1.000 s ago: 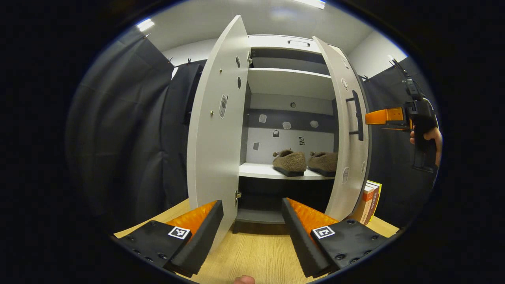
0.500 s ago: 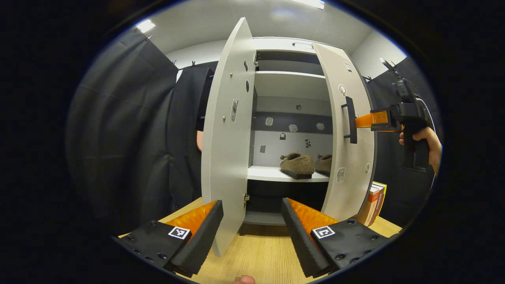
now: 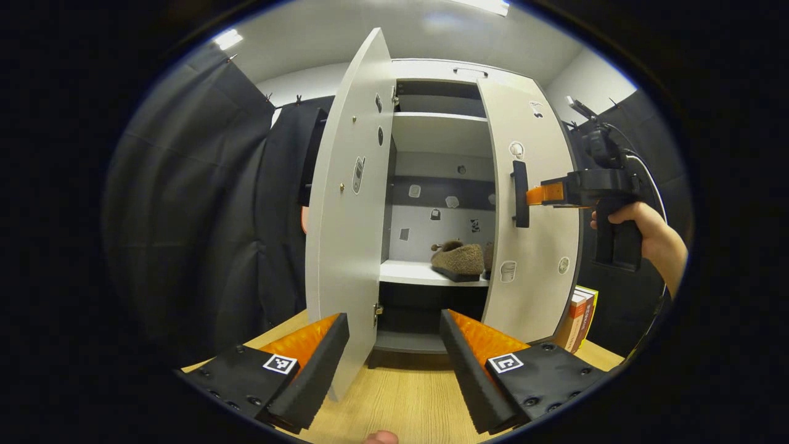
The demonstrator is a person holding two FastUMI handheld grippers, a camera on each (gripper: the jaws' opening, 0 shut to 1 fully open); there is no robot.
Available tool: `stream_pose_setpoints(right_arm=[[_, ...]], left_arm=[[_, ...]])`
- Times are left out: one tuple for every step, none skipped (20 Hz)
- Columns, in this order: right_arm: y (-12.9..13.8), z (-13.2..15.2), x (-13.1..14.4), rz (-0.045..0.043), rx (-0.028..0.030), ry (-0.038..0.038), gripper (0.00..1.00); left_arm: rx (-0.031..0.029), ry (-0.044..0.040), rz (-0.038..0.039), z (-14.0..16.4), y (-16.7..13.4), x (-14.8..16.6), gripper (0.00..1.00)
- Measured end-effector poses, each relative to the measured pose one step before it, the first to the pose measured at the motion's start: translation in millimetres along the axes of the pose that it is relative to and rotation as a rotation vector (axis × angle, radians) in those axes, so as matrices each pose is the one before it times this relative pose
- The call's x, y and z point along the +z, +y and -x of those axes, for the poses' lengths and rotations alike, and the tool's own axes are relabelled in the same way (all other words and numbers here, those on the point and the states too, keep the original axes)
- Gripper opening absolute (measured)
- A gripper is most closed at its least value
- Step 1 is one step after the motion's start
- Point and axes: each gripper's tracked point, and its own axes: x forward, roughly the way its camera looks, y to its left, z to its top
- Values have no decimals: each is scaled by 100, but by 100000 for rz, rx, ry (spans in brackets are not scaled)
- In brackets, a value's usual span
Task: Grab one shoe with the right hand and put it into the shoe cabinet, grab the other shoe with the left hand and put it into the shoe cabinet; then close the right door with the right hand and the left door with the left hand.
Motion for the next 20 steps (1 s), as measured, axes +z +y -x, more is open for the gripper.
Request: stream_pose_setpoints(right_arm=[[8,-82,-77,-897,204,256,91],[-33,-18,16,-545,146,29,91],[-21,9,-43,-56,92,46,91],[-207,153,70,216,-308,-105,91],[-195,199,5,144,-396,296,91],[-214,402,162,-511,237,-187,92],[-241,640,421,-1311,233,-1362,92],[-254,896,469,-961,-100,-1538,92],[-361,1005,337,163,-615,-1256,92],[-554,1208,213,989,-1268,-833,92],[-506,1156,42,1261,-1076,-506,92],[-512,1272,-25,997,-873,-500,92],[-496,1172,-62,731,-1038,-378,92],[-643,1208,-185,596,-1456,-100,92],[-584,1157,-338,602,-1267,61,92],[-557,1006,-362,502,-1309,102,92],[-602,1079,-593,554,-1508,481,92],[-611,975,-613,346,-1720,682,92],[-482,825,-685,72,-1336,767,92],[-451,912,-690,-120,-1165,691,92]], left_arm=[[131,281,533,-34,70,3,94],[120,129,486,16,37,34,97],[149,-18,447,58,-4,128,96],[183,-91,242,67,79,119,96],[198,-267,-230,-12,54,203,96],[309,-353,-558,10,156,196,97],[528,-525,-492,38,200,243,97],[486,-489,-244,116,159,350,99],[437,-479,187,86,237,336,97],[195,-459,457,158,194,303,97],[274,-354,375,102,246,307,97],[561,-458,389,40,290,307,97],[442,-95,638,21,314,325,96],[557,111,987,0,369,122,95],[882,-106,736,-45,562,270,94],[1379,-153,554,-110,678,290,94],[1395,-454,-257,-59,806,416,97],[2554,-980,-1764,-82,1153,386,97],[3144,-1379,-2483,-140,1312,520,97],[2989,-889,-1863,-103,1188,299,96]])
